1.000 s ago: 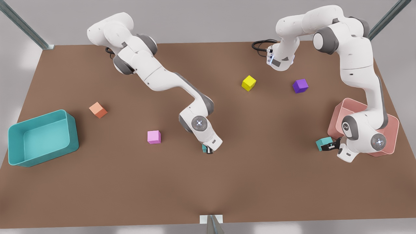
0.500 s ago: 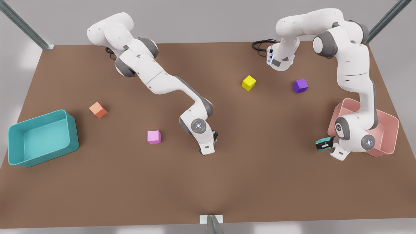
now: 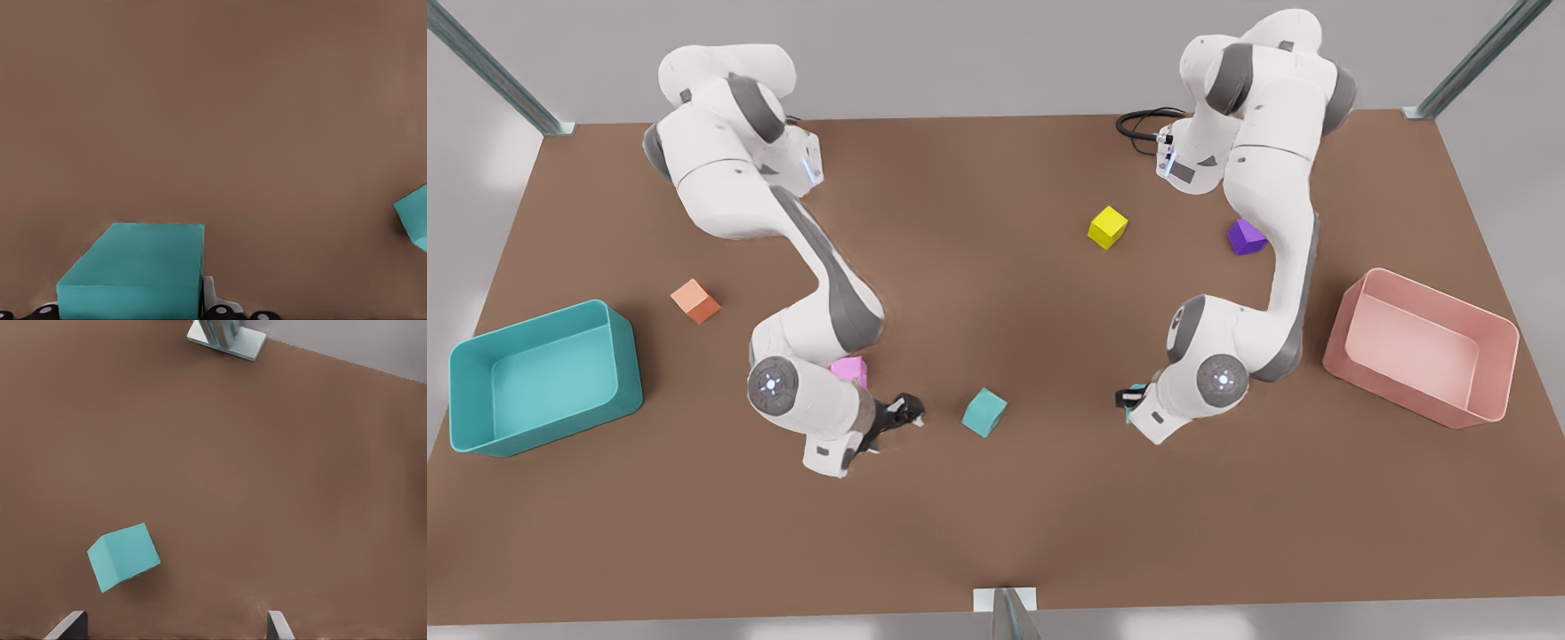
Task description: Stack the two blue cubes on top of each other
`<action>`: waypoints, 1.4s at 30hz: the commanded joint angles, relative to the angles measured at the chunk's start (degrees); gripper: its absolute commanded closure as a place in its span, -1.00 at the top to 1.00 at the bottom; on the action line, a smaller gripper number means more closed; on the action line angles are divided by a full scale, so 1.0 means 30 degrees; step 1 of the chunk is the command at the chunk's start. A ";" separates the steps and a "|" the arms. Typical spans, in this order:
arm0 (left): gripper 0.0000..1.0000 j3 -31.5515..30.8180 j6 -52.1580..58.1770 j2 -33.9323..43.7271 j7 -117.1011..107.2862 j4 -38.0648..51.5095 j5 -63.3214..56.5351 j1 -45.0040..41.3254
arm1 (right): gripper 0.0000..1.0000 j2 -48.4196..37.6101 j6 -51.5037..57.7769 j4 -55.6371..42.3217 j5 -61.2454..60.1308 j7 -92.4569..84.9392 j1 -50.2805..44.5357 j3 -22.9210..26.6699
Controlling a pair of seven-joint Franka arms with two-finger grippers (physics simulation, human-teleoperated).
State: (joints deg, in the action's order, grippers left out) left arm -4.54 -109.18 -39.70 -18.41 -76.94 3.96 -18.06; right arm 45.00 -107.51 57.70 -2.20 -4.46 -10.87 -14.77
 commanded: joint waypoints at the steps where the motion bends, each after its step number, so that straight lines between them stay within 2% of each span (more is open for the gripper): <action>1: 0.08 -0.0621 0.1328 -0.0886 -1.4312 0.1590 0.0585 -0.0718 | 1.00 -0.1577 0.6853 0.0075 0.4067 0.2190 0.0898 0.0353; 3: 0.08 -0.1445 -0.2070 -0.1416 -1.5454 0.1828 0.0586 -0.0718 | 1.00 -0.3660 0.9173 0.0017 0.4777 0.2073 0.1337 0.0295; 5: 0.08 -0.2148 -0.2687 -0.2821 -1.5542 0.4082 0.0586 -0.0718 | 1.00 -0.7467 1.0610 0.1245 0.4279 0.2160 0.1456 0.0207; 7: 0.08 -0.2148 -0.2950 -0.3642 -1.5513 0.5490 0.0556 -0.1070 | 1.00 -0.9489 1.0845 0.2270 0.3751 0.2131 0.0870 0.1262; 9: 0.08 -0.2119 -0.4034 -0.4140 -1.6537 0.5724 0.0527 -0.1948 | 1.00 -1.1043 1.0581 0.4702 0.3692 0.2336 0.0870 0.1204; 13: 0.08 -0.1563 -0.4094 -0.5312 -1.8618 0.6926 0.0410 -0.4116 | 1.00 -1.1424 1.0201 0.5817 0.3077 0.2336 0.0899 0.1203; 20: 0.08 -0.0947 -0.4825 -0.7656 -1.8677 0.9592 0.0410 -0.5142 | 1.00 -1.1307 1.0230 0.6081 0.3135 0.2365 0.0899 0.1203; 23: 0.09 -0.0947 -0.5148 -0.7774 -1.8824 0.9592 0.0439 -0.5172 | 1.00 -1.1190 1.0230 0.6110 0.3164 0.2336 0.0899 0.1203; 29: 0.13 -0.0918 -0.5353 -0.7774 -1.8911 0.9592 0.0439 -0.5172 | 1.00 -0.8817 0.8912 0.4265 0.3809 0.2278 0.0928 0.1438; 30: 0.18 -0.0918 -0.5353 -0.7774 -1.9028 0.9563 0.0439 -0.5172 | 1.00 -0.8759 0.8911 0.4148 0.3838 0.2278 0.0928 0.1438; 31: 1.00 -0.0918 -0.5470 -0.7774 -1.9029 0.9563 0.0439 -0.5172 | 1.00 -0.8466 0.8823 0.3826 0.3838 0.2278 0.0928 0.1438; 38: 1.00 -0.0918 -0.5676 -0.7891 -1.9028 0.9533 0.0410 -0.5201 | 1.00 -0.8465 1.0347 0.4470 0.3867 0.2219 0.0606 0.1291; 42: 1.00 -0.0889 -0.3627 -0.6895 -1.9263 0.9475 0.0351 -0.5143 | 1.00 -0.8436 1.0493 0.4645 0.3809 0.2307 0.0547 0.1262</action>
State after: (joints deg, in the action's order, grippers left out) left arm -7.18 -123.69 -60.78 -69.54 -48.56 5.13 -33.48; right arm 19.77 -77.21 71.54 9.26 1.77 -9.22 -10.93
